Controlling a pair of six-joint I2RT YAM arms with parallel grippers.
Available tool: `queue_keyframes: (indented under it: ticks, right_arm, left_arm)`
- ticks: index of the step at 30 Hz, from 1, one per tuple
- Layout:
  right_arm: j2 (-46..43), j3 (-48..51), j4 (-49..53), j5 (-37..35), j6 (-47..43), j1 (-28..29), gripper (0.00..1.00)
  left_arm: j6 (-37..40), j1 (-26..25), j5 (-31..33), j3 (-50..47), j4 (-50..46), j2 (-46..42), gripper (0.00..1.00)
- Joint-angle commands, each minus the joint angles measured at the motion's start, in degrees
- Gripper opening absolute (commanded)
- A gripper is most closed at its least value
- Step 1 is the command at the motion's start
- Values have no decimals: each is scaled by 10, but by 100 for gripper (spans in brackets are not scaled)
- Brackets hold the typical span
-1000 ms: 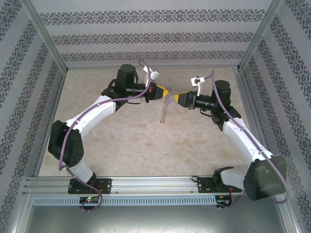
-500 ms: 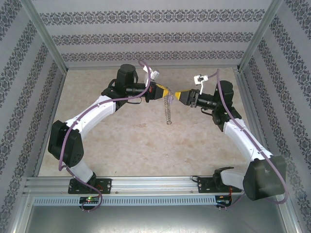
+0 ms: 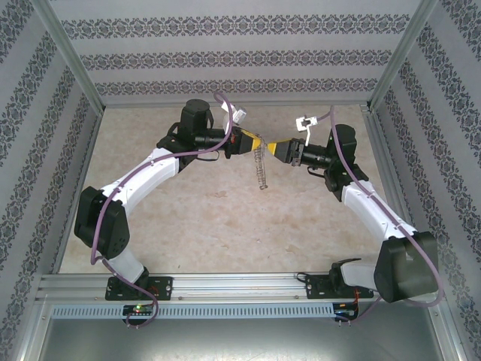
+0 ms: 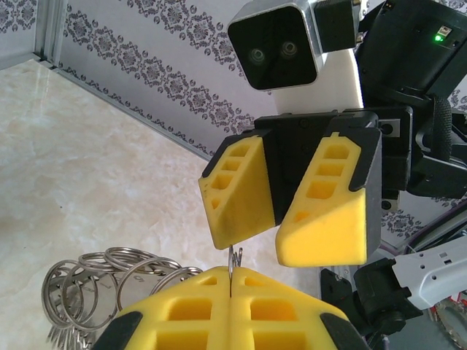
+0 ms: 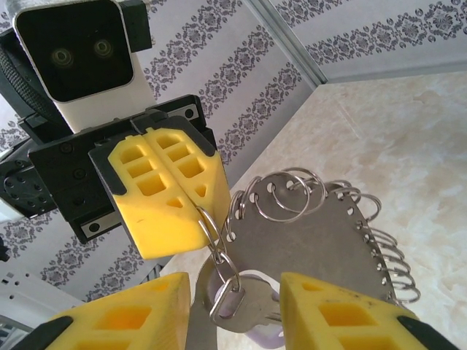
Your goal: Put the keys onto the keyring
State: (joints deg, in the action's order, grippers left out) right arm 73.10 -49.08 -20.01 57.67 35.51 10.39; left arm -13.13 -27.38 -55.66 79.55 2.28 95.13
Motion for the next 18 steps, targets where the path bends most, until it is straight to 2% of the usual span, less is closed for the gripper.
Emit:
queue_keyframes:
  ticks: [1, 7, 15, 18]
  right_arm:
    - [5, 3, -31, 19, 7, 7, 37]
    - [10, 2, -37, 27, 8, 10, 29]
    - [13, 1, -44, 29, 10, 14, 27]
    - [15, 1, -46, 31, 11, 15, 20]
  left_arm:
    - [-12, 0, -11, 1, 45, -24, 0]
    - [-12, -1, -9, 2, 46, -23, 0]
    - [-14, -1, -11, 3, 47, -21, 0]
    - [-14, -1, -10, 2, 47, -21, 0]
